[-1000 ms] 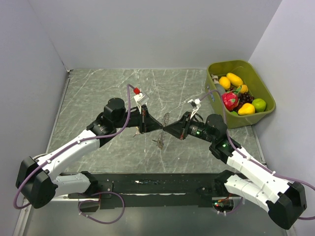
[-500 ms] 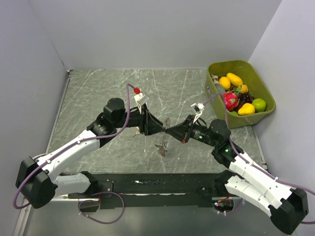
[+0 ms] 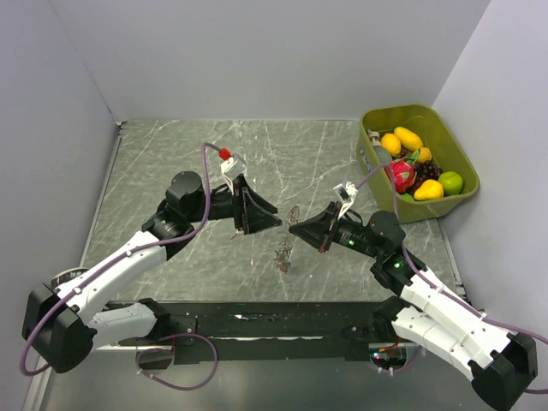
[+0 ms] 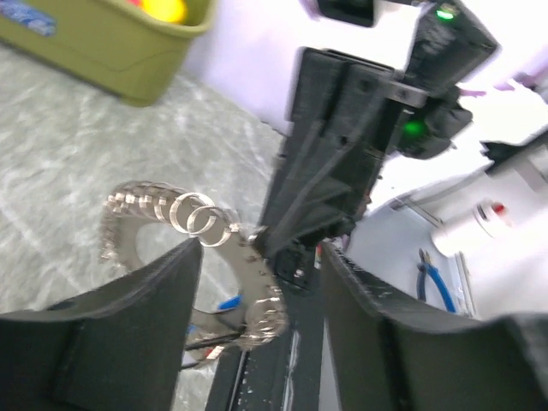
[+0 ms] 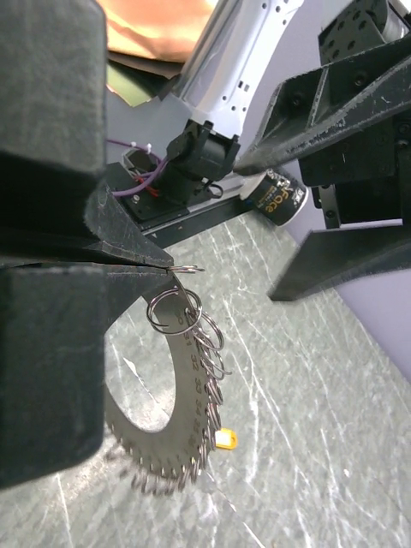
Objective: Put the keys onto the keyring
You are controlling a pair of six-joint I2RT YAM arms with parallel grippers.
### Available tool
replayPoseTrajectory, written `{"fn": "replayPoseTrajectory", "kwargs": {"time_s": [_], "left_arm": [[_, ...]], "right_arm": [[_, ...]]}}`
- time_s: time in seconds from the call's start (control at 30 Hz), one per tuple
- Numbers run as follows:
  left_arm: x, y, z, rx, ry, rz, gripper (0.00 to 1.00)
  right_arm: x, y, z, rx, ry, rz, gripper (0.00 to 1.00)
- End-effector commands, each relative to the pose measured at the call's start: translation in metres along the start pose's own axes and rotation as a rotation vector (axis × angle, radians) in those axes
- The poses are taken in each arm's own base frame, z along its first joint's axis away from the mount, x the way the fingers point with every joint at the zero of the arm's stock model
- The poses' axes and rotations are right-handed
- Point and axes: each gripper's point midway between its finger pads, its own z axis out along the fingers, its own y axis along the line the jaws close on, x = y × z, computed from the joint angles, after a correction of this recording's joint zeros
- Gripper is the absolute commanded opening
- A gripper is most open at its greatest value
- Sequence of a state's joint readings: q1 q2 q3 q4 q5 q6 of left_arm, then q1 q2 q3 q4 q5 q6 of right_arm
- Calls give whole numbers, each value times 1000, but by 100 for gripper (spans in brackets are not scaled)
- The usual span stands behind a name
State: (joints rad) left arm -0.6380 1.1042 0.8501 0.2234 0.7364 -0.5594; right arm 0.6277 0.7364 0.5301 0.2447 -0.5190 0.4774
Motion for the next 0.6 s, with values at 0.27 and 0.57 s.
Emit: {"fn": "replayPoseTrajectory", "kwargs": {"time_s": [0.27,0.57], "left_arm": [[8,-31,10,206,66,30,48],[11,-21,13,172,67,36,46]], "right_arm": [[-30,29,-5,-129,-120,-111,0],[-33,32,-8,-134,-128,-121,0]]}}
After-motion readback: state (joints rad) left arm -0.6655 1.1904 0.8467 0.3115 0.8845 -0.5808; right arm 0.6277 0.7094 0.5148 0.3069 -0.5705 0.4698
